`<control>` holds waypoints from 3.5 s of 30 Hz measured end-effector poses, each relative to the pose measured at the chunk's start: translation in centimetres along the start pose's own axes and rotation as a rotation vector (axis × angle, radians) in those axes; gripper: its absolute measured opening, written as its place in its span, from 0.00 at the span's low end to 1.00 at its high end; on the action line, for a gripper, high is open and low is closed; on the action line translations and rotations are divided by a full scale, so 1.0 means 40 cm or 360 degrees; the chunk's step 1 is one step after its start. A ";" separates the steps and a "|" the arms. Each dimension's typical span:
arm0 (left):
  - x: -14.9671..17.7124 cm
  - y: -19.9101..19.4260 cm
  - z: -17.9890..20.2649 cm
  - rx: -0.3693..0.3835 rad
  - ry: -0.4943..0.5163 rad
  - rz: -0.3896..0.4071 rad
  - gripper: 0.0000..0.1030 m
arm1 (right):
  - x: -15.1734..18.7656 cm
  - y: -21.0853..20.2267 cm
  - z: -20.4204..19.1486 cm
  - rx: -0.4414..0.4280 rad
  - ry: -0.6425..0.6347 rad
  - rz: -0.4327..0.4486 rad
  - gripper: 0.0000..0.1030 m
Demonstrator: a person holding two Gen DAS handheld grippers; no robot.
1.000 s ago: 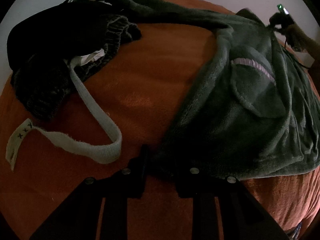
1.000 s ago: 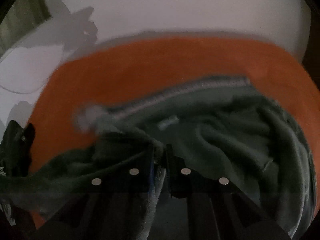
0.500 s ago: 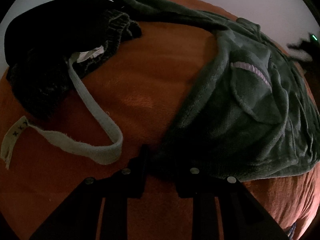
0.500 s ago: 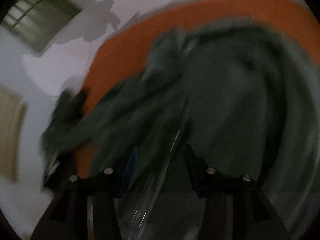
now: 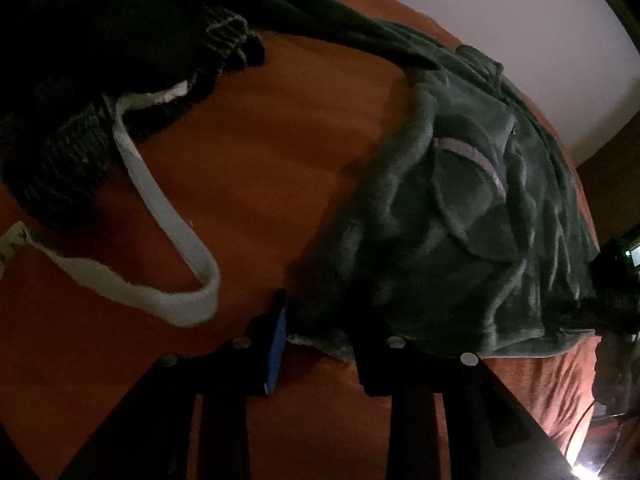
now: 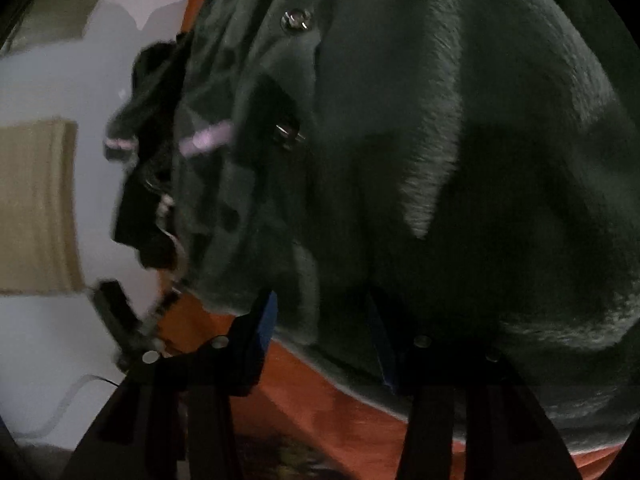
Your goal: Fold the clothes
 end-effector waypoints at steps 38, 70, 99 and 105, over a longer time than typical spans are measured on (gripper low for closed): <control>-0.038 -0.008 -0.018 0.0127 -0.0180 -0.0070 0.16 | 0.121 -0.089 0.050 0.0357 -0.0236 0.0085 0.03; -0.054 -0.006 0.086 0.0070 -0.0161 0.0004 0.11 | 0.342 0.017 -0.089 0.1409 -0.1872 -0.0004 0.05; 0.093 -0.053 0.066 0.0019 -0.0031 -0.0042 0.17 | 0.183 -0.151 -0.090 0.0450 -0.0350 -0.0138 0.48; 0.099 -0.049 0.058 0.0011 -0.0054 -0.0054 0.18 | 0.211 -0.041 -0.071 0.0394 -0.0236 -0.0284 0.48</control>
Point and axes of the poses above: each gripper's, at about its wrist camera, not at the fingertips, and y roughly the way its jaws point, z to its right, x to its underside, the point moved 8 cm from there along y, roughly the way its jaws point, and after that the axes turned 8 degrees about -x, right-handed, at the moved point
